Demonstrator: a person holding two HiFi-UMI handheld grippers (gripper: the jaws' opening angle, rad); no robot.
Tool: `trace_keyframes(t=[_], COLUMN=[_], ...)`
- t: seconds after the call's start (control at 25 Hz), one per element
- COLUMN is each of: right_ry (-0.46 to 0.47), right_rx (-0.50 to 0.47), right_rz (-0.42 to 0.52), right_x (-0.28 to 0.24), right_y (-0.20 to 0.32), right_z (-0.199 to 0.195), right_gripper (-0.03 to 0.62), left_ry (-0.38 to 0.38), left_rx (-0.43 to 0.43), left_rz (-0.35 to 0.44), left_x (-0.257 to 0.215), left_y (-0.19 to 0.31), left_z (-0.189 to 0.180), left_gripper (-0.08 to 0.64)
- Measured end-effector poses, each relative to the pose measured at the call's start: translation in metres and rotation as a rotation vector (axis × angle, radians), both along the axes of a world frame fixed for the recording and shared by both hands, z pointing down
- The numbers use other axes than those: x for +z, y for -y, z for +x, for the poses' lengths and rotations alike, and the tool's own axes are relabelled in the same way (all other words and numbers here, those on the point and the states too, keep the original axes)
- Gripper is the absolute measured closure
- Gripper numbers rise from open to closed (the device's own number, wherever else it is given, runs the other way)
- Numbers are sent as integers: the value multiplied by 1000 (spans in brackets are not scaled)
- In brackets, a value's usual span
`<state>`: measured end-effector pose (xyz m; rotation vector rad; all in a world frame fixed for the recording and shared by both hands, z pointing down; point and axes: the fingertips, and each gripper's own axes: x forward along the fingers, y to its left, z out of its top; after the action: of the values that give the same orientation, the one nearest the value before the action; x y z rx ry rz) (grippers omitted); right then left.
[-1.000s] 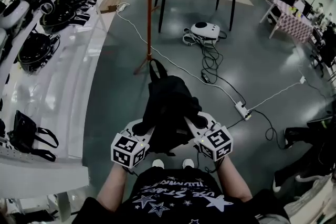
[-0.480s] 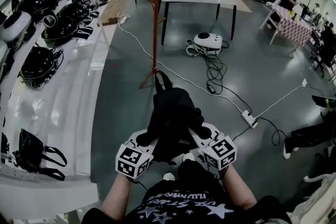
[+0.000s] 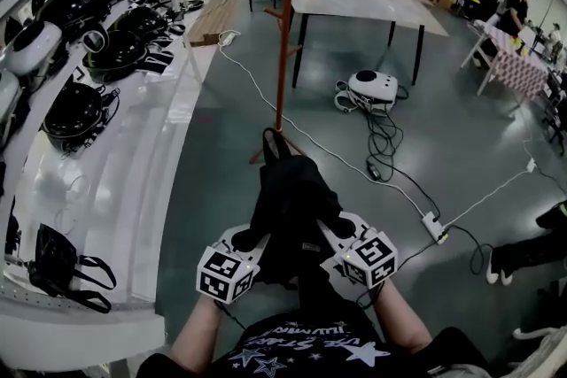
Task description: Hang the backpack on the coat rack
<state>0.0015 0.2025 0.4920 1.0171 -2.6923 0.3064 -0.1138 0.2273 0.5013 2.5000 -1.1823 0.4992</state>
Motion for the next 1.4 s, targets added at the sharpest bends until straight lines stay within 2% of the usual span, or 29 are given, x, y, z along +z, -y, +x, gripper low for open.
trace_keyframes(t=[0.24,0.52,0.68,1.04,1.24,1.4], right_ry=[44,59,70,60,73,80], right_rx=[-39,-45,-31,-28,14,46], right_rz=[12,40,34,69,94,105], right_x=[-12,-25,-24,-35,-45,-51], right_y=[85,179,220,294,333,378], right_z=[8,39,62,85,91,78], right_gripper=[574,575,575,574,575,575], left_ry=[18,27,42,25,24,26], left_rx=[-40,-57,-43,-29,-6,36], left_rz=[25,34,34,44,68,83], left_x=[-12,-22,-24,-31,-40,-45], left_y=[82,176,217,292,334,384], left_z=[8,41,63,86,91,78], left_gripper=[499,499,499,499,500,500])
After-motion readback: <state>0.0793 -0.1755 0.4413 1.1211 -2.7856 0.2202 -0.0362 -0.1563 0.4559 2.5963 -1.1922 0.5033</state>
